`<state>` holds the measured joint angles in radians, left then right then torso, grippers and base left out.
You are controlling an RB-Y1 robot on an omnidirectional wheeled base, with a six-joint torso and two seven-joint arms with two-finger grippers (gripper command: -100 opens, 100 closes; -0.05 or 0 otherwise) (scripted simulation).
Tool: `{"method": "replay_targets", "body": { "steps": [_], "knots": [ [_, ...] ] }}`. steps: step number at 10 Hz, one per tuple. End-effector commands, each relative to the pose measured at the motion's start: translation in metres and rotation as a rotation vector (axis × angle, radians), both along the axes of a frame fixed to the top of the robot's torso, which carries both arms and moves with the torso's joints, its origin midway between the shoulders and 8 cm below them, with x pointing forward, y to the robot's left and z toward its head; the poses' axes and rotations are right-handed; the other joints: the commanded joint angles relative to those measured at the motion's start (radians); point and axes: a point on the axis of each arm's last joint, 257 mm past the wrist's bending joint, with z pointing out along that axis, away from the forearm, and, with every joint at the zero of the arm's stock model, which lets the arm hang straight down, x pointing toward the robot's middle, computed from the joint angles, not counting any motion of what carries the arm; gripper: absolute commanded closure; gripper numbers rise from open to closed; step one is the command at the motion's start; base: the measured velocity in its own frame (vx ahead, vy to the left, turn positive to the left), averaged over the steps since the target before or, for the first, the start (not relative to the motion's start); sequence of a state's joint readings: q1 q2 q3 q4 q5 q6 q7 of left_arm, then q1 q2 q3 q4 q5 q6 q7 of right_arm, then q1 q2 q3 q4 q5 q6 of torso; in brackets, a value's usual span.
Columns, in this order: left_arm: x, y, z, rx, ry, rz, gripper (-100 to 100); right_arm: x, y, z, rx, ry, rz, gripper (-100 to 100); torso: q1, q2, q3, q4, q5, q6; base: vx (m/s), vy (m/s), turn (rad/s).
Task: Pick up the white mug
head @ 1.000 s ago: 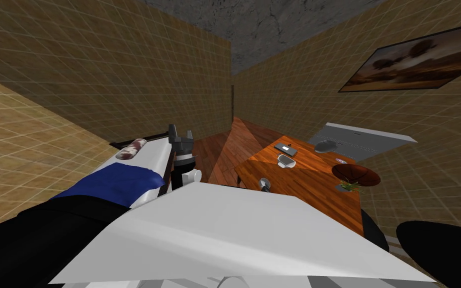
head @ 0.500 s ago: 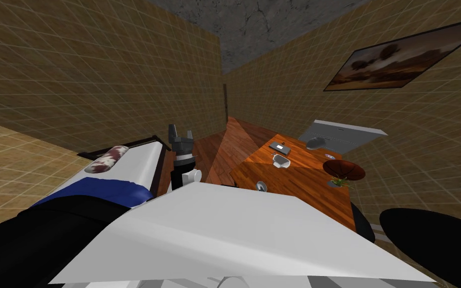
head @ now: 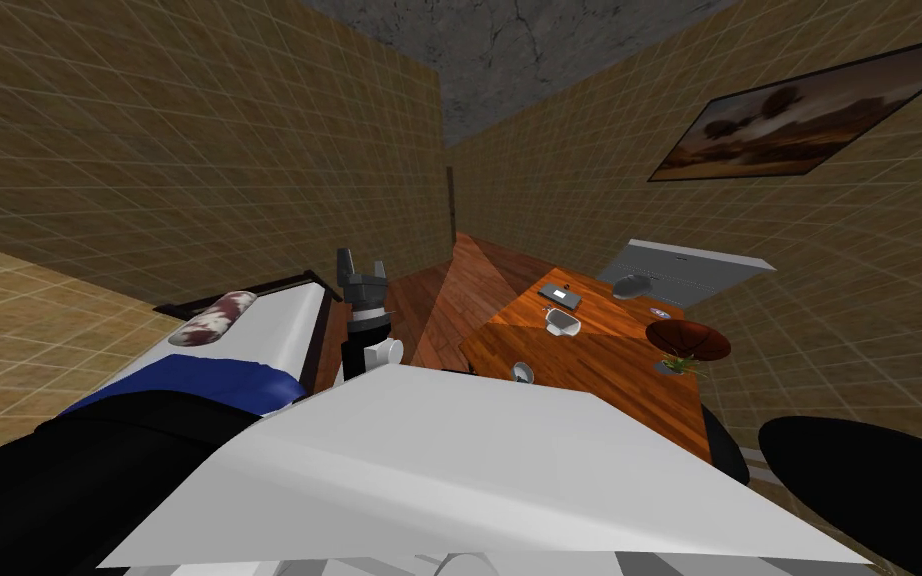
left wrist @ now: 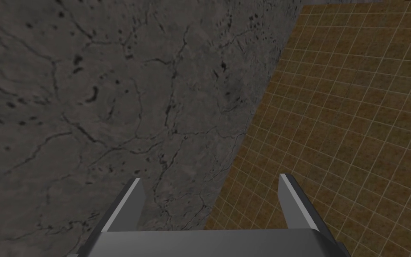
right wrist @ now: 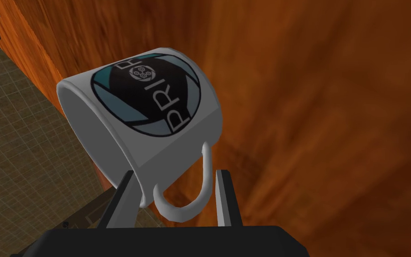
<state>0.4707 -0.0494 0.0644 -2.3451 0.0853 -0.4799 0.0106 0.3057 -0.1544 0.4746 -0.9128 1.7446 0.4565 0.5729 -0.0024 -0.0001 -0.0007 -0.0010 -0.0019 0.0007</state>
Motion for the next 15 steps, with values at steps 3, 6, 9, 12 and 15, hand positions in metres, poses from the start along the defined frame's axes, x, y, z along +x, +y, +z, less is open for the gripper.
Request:
{"method": "replay_targets", "body": {
  "steps": [3, 6, 9, 12, 15],
  "knots": [
    [0.000, 0.000, 0.000, 0.000, 0.000, 0.000, 0, 0.000, 0.000, 0.000, -0.001, 0.000, 0.001, 0, 0.000, 0.000, 0.000, 0.000, 0.000, 0.000, 0.000, 0.000, 0.000],
    [0.000, 0.000, 0.000, 0.000, 0.000, 0.000, 0, 0.020, -0.035, -0.003, -0.017, 0.011, -0.036, 100, 0.001, 0.001, 0.000, 0.000, 0.000, 0.000, -0.053, 0.029, 0.148],
    [0.000, 0.000, 0.000, 0.000, 0.000, 0.000, 0, 0.030, -0.054, -0.004, -0.023, 0.015, -0.060, 100, 0.000, 0.003, 0.001, -0.001, 0.000, 0.001, -0.083, 0.030, 0.081],
    [0.000, 0.000, 0.000, 0.000, 0.000, 0.000, 0, 0.053, -0.089, -0.001, -0.027, 0.013, -0.110, 100, -0.003, 0.004, 0.001, -0.002, -0.001, 0.001, -0.147, 0.070, 0.168],
    [0.000, 0.000, 0.000, 0.000, 0.000, 0.000, 0, 0.062, -0.107, 0.000, -0.028, 0.017, -0.139, 100, -0.004, 0.004, 0.001, -0.002, -0.001, 0.001, -0.116, 0.048, 0.125]
  ]
}}
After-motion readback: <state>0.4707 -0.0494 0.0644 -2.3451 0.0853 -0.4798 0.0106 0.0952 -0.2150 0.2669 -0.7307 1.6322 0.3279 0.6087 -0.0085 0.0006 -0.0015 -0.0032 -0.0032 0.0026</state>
